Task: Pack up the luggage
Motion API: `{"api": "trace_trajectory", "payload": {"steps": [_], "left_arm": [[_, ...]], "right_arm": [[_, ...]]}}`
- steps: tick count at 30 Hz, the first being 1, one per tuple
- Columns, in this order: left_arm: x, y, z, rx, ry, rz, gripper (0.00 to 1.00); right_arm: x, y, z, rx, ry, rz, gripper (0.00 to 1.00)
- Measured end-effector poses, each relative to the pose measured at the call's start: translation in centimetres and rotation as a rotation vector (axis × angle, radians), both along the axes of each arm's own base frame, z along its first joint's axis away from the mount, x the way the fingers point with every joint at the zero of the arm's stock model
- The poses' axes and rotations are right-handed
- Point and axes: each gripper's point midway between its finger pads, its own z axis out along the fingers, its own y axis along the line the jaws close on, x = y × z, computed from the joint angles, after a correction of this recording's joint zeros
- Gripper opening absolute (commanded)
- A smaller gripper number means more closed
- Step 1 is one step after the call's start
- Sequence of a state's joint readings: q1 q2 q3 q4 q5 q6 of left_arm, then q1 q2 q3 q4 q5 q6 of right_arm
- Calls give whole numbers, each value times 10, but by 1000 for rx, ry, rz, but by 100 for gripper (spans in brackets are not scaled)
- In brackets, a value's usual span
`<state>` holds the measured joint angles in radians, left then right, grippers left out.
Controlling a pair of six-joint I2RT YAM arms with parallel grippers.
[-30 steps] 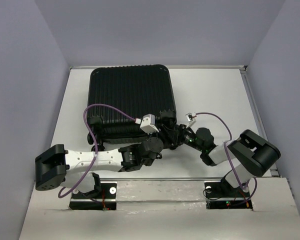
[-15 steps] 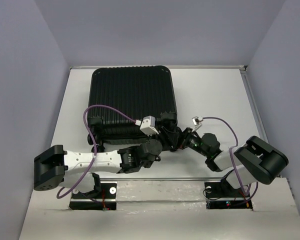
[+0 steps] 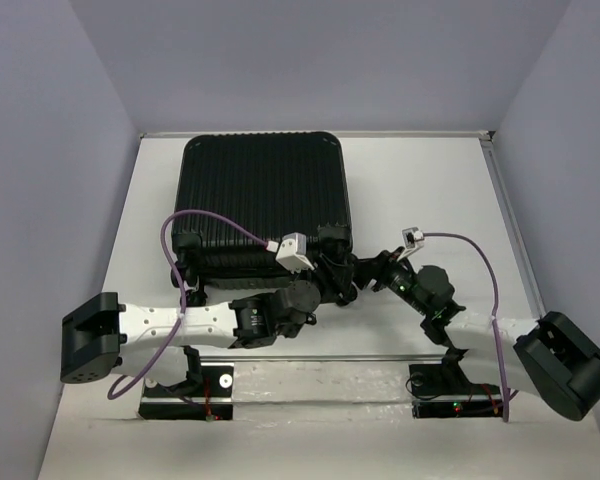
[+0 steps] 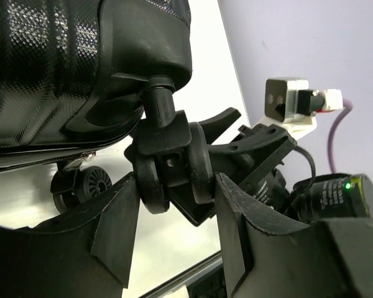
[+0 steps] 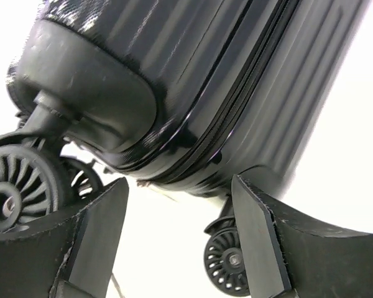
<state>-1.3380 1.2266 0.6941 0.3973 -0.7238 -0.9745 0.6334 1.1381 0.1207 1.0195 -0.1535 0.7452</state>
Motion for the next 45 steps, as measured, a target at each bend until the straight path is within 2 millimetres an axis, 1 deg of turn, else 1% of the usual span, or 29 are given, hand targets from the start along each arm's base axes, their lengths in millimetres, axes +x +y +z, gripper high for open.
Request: {"api": "trace_trajectory", "payload": {"steps": [4, 5, 6, 8, 9, 10, 13, 15, 18, 19, 21, 22, 24, 26, 30, 34, 38, 41, 44, 45], "left_arm": [[0, 2, -3, 16, 0, 4, 6], [0, 3, -4, 25, 0, 7, 6], [1, 4, -5, 32, 0, 10, 6], [0, 5, -8, 48, 2, 11, 6], [1, 6, -9, 50, 2, 11, 6], [1, 6, -10, 55, 2, 15, 6], [3, 9, -11, 64, 1, 26, 6], [4, 9, -10, 61, 1, 28, 6], [4, 7, -7, 46, -2, 25, 6], [3, 7, -7, 45, -1, 22, 6], [3, 6, -8, 45, -1, 20, 6], [3, 6, -8, 44, -1, 20, 6], [3, 5, -8, 43, -1, 20, 6], [4, 4, -8, 40, -1, 20, 6], [6, 4, -9, 40, -2, 25, 6], [7, 5, -9, 39, -2, 28, 6], [6, 4, -9, 38, -2, 27, 6], [6, 4, -8, 38, -2, 27, 6], [6, 4, -8, 36, -2, 27, 6], [6, 4, -8, 36, -2, 27, 6]], "right_arm": [[9, 5, -1, -47, 7, 5, 72], [10, 6, -2, -49, 10, 9, 70], [10, 9, -5, -50, 19, 21, 66], [9, 12, -8, -47, 28, 36, 63], [8, 15, -7, -40, 27, 51, 59], [8, 17, -8, -37, 28, 63, 57], [6, 22, -13, -37, 28, 94, 56], [-2, 26, -19, -35, 41, 134, 55], [-20, 30, -25, -35, 48, 205, 56], [-28, 33, -25, -32, 44, 236, 59], [-36, 36, -19, -20, 24, 275, 62], [-39, 38, -14, -11, 2, 299, 66], [-41, 41, -10, -6, -13, 320, 69], [-40, 45, -6, 2, -35, 335, 69], [-39, 55, -7, 3, -48, 375, 69], [-38, 57, -5, 10, -61, 378, 67], [-38, 56, -6, 13, -60, 369, 65], [-37, 51, -10, 8, -50, 339, 65], [-34, 45, -15, -3, -31, 298, 66], [-33, 43, -17, -7, -24, 284, 68]]}}
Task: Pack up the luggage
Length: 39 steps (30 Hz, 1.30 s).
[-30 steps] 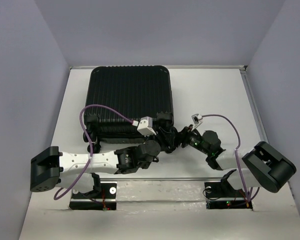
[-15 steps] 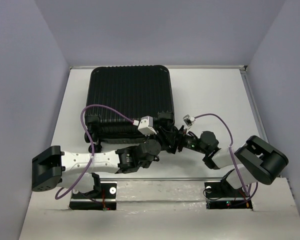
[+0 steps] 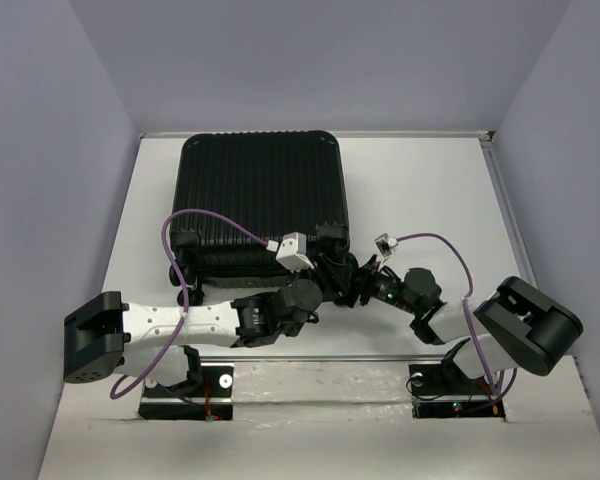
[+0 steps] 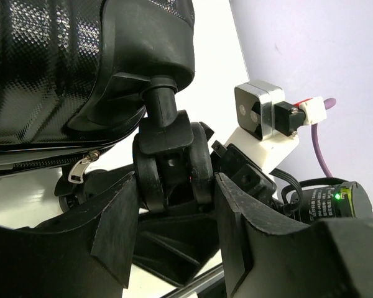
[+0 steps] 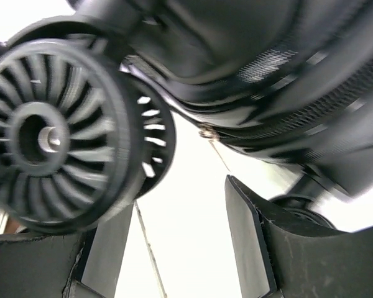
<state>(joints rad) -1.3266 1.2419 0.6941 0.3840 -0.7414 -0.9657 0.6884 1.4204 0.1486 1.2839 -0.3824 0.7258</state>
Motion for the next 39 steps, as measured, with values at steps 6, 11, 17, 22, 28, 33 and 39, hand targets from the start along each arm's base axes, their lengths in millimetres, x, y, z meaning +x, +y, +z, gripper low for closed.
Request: {"api": "trace_trajectory", "payload": {"steps": [6, 11, 17, 22, 28, 33, 39], "left_arm": [[0, 0, 0, -1, 0, -2, 6], [1, 1, 0, 2, -3, 7, 6], [9, 7, 0, 10, -14, 50, 6], [12, 10, 1, 11, -19, 70, 6], [12, 11, 1, 3, -16, 76, 6], [9, 6, 2, -16, -3, 53, 6], [5, 2, 3, -46, 3, 40, 52]], "right_arm": [[6, -5, -11, -32, 29, -46, 69], [6, -2, -31, -55, 82, -34, 71], [14, 10, -30, -17, 94, -18, 71], [17, 14, -28, -2, 112, -11, 71], [21, 13, -26, 23, 153, -42, 67], [41, 10, -27, 34, 205, -141, 58], [47, 3, -21, 39, 217, -199, 58]]}}
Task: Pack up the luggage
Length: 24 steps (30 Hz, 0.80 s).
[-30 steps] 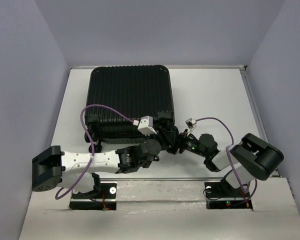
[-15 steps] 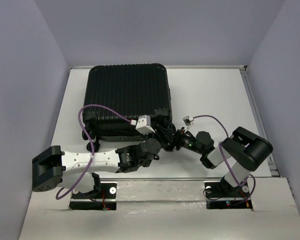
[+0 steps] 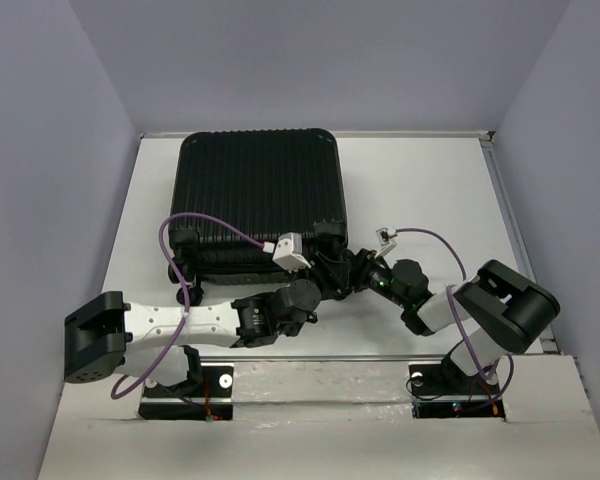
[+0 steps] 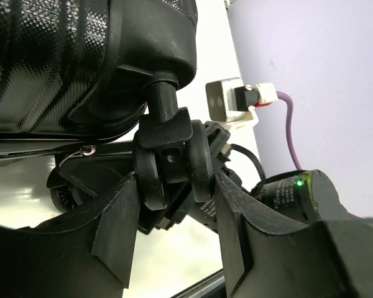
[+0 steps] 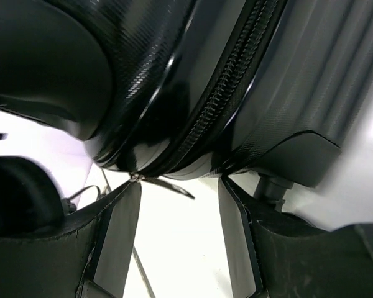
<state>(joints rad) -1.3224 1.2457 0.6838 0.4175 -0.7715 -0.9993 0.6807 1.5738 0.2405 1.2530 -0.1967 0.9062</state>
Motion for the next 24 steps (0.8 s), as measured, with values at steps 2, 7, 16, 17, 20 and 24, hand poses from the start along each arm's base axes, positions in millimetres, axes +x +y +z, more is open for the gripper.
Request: {"api": "trace_trajectory", "payload": {"steps": [2, 7, 16, 17, 20, 24], "left_arm": [[-1, 0, -1, -3, 2, -3, 72], [-10, -6, 9, -51, 3, -47, 93], [-21, -8, 13, -62, 34, -109, 95], [-22, -9, 14, -61, 41, -119, 94], [-20, -10, 16, -65, 66, -141, 94], [-11, -9, 22, -83, 84, -155, 94]], "right_arm": [[-2, -5, 2, 8, -5, -14, 58], [-6, -9, -2, 3, 4, -23, 58], [-8, -11, -2, 5, 1, -22, 58], [-9, -12, -4, 2, 4, -22, 58], [-12, -14, -5, -2, 4, -22, 58], [-13, -15, 2, 5, -21, -20, 58]]}}
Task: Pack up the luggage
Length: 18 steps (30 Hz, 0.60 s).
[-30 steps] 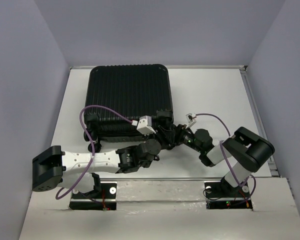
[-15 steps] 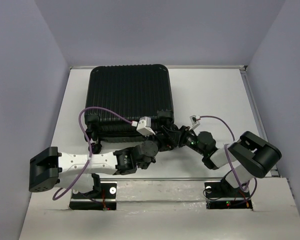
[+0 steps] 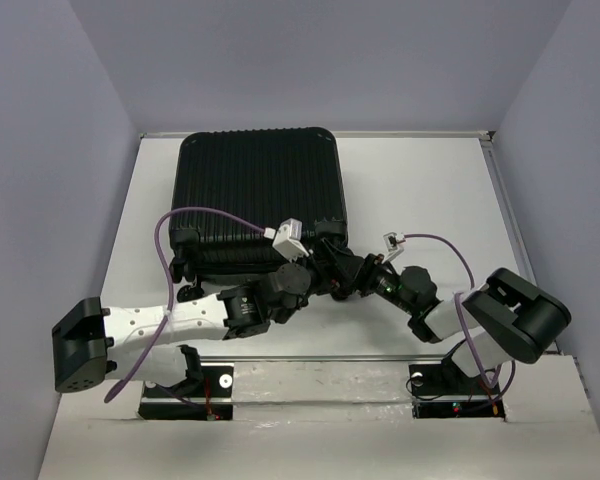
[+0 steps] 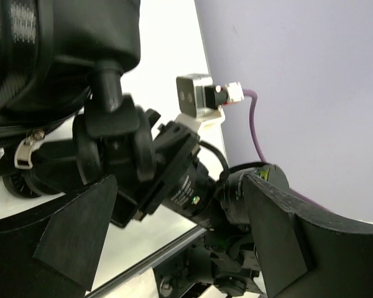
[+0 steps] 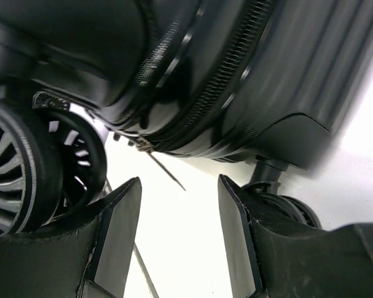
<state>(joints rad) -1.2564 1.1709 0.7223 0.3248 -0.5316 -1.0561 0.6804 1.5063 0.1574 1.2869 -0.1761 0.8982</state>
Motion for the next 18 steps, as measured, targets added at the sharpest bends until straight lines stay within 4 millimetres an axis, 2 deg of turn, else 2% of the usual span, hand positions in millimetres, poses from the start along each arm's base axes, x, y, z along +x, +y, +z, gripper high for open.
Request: {"api": "trace_trajectory", "payload": {"steps": [7, 11, 16, 18], "left_arm": [[22, -3, 16, 1, 7, -7, 92], [22, -5, 12, 66, 7, -30, 92], [20, 2, 4, 178, 1, -47, 90], [20, 5, 1, 231, -4, -53, 90]], "right_arm": [[-5, -3, 13, 5, -53, 9, 58], [-10, -6, 25, 10, -100, 19, 59], [-15, -8, 56, 45, -199, 24, 59], [-14, -10, 61, 46, -219, 15, 59]]}}
